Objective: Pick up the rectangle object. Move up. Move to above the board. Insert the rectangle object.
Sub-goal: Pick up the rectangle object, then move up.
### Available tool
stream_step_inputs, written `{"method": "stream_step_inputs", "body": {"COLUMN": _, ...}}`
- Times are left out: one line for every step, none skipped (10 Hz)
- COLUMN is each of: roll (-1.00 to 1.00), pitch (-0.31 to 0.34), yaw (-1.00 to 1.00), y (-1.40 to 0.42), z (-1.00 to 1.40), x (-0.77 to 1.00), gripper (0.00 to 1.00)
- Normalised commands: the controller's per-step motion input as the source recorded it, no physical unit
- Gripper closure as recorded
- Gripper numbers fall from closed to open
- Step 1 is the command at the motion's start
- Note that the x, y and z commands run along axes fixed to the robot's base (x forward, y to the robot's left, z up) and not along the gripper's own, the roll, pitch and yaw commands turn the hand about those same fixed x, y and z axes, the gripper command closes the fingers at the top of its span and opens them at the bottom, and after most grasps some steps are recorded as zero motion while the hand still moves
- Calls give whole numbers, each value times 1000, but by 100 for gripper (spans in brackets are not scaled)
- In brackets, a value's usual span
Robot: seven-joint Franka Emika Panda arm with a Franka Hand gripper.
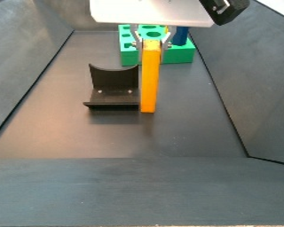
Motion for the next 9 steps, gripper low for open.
{"method": "stream_step_inputs", "body": {"roll": 0, "pitch": 0, "yaw": 0, "y": 0, "z": 0, "x": 0, "gripper": 100}}
{"method": "stream_step_inputs", "body": {"roll": 0, "pitch": 0, "yaw": 0, "y": 0, "z": 0, "x": 0, "gripper": 100}}
{"method": "stream_step_inputs", "body": {"roll": 0, "pitch": 0, "yaw": 0, "y": 0, "z": 0, "x": 0, "gripper": 100}}
{"method": "stream_step_inputs", "body": {"roll": 0, "pitch": 0, "yaw": 0, "y": 0, "z": 0, "x": 0, "gripper": 100}}
{"method": "stream_step_inputs", "body": {"roll": 0, "pitch": 0, "yaw": 0, "y": 0, "z": 0, "x": 0, "gripper": 100}}
{"method": "stream_step_inputs", "body": {"roll": 0, "pitch": 0, "yaw": 0, "y": 0, "z": 0, "x": 0, "gripper": 100}}
{"method": "stream_step_inputs", "body": {"roll": 0, "pitch": 0, "yaw": 0, "y": 0, "z": 0, "x": 0, "gripper": 100}}
{"method": "stream_step_inputs", "body": {"roll": 0, "pitch": 0, "yaw": 0, "y": 0, "z": 833, "x": 0, "gripper": 100}}
{"method": "stream_step_inputs", "body": {"roll": -3, "pitch": 12, "yaw": -28, "y": -46, "z": 795, "x": 8, "gripper": 100}}
